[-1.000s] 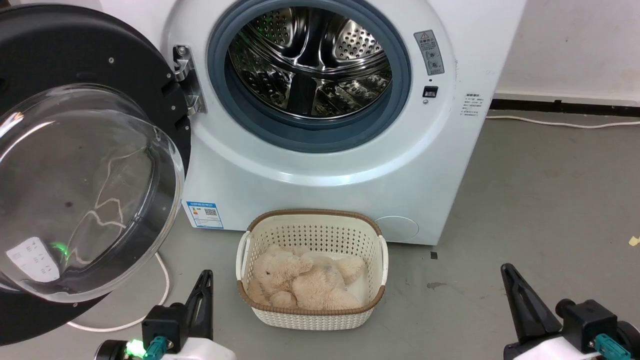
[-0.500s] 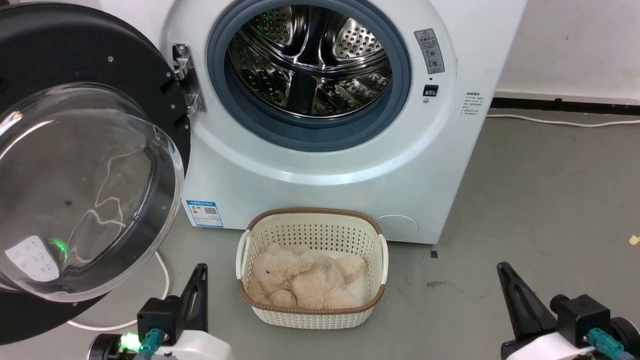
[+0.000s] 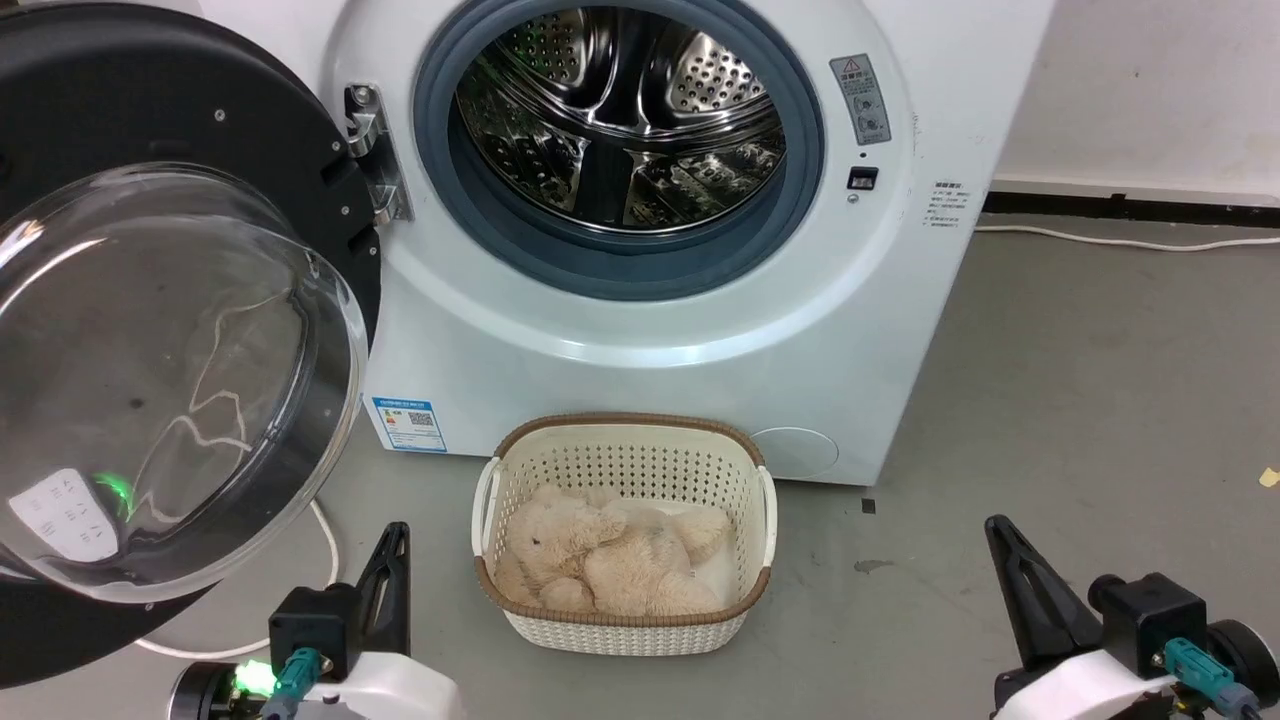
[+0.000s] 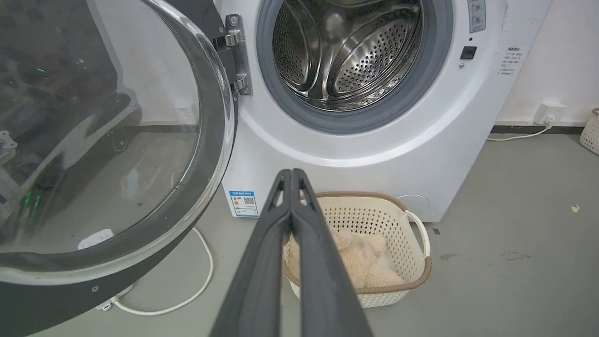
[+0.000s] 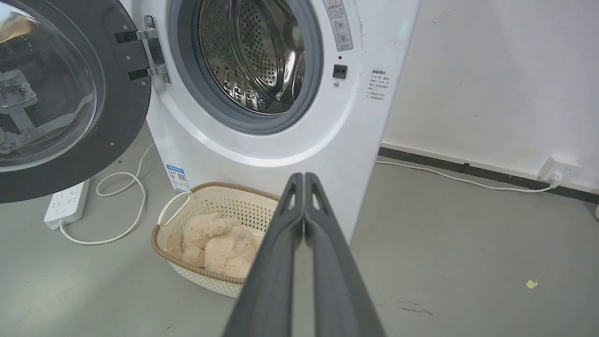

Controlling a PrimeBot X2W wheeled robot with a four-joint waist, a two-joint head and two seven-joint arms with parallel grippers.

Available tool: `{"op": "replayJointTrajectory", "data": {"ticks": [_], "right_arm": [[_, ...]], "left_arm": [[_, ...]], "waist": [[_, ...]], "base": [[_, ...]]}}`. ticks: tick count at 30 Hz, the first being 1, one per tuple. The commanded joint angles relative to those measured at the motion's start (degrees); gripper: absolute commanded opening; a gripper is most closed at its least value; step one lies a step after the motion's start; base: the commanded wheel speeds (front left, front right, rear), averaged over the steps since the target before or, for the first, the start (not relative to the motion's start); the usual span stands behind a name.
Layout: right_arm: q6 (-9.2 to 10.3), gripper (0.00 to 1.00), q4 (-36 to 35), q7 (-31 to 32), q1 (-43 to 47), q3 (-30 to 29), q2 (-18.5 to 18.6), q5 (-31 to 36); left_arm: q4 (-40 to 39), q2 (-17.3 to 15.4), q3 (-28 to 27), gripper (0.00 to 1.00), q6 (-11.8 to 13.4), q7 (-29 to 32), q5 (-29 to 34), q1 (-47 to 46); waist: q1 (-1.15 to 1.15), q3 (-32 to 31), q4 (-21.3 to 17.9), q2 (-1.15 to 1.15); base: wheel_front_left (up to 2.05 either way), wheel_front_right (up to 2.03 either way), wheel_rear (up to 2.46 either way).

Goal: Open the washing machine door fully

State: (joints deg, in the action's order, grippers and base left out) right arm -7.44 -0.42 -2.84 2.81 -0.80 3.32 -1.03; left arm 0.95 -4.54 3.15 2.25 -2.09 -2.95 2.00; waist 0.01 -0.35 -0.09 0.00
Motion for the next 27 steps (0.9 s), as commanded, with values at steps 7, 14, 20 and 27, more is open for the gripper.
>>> {"op": "replayJointTrajectory", "data": {"ticks": [7, 14, 20, 27], "right_arm": [[-0.04, 0.0, 0.25, 0.98, -1.68, 0.33, -0.36, 0.47], [-0.04, 0.0, 0.35, 2.03, -2.32, 0.6, -0.41, 0.78], [-0.04, 0.0, 0.41, 2.74, -2.75, 0.77, -0.44, 1.0], [-0.05, 0.0, 0.42, 2.84, -2.81, 0.8, -0.45, 1.03]], "left_arm": [[-0.49, 0.58, -1.11, 0.0, -0.87, 0.7, 1.27, -1.43], [-0.75, 1.2, -2.26, 0.0, -1.65, 1.49, 2.22, -1.75], [-0.93, 1.61, -3.04, 0.0, -2.17, 2.02, 2.86, -1.97], [-0.95, 1.67, -3.15, 0.0, -2.25, 2.09, 2.95, -2.0]], "waist": [[0.0, 0.11, 0.03, 0.0], [-0.01, 0.24, 0.06, 0.0], [-0.01, 0.33, 0.09, 0.0], [-0.01, 0.35, 0.09, 0.0]], "base": [[0.0, 0.0, 0.0], [0.0, 0.0, 0.0], [0.0, 0.0, 0.0], [0.0, 0.0, 0.0]]}}
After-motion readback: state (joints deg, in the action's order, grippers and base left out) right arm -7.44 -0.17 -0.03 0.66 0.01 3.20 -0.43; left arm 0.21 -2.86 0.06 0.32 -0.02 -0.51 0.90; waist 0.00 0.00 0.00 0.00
